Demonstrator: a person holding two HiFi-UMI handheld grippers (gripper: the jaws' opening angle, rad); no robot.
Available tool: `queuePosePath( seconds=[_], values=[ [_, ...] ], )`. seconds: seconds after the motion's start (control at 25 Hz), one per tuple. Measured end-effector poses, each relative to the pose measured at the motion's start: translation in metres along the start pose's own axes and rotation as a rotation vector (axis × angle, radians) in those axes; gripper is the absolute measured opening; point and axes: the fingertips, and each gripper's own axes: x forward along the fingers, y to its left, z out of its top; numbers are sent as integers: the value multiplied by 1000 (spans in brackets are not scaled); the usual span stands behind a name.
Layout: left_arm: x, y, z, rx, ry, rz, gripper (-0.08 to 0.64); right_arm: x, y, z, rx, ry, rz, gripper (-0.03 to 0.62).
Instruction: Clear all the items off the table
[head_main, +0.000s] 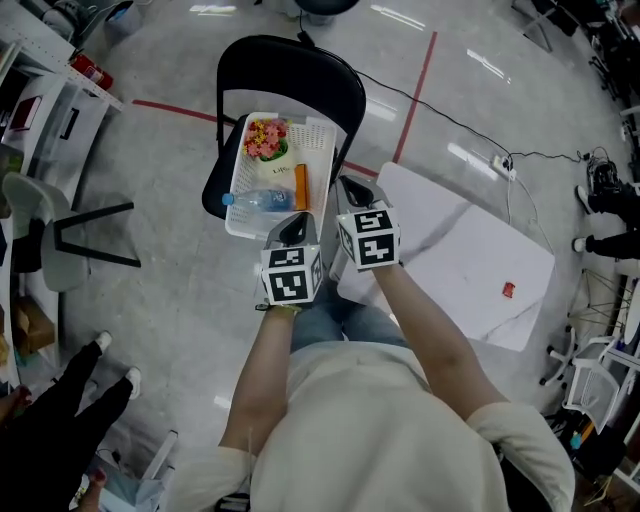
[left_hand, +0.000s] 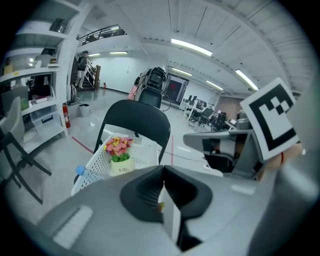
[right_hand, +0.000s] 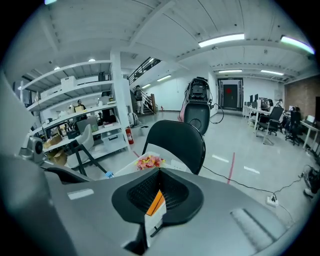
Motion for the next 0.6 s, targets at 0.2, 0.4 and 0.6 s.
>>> queuePosePath(
  seconds=[0.2, 0.4, 0.6],
  values=[
    [-7, -28, -4, 40, -5, -22, 9, -36, -9, -5, 18, -23, 1, -2],
    [-16, -56, -5, 81, -14, -46, 9, -69, -20, -12, 22, -37, -4, -2],
    [-24, -78, -5, 117, -20, -76, 9, -95, -29, -20, 33, -48, -13, -2]
  ],
)
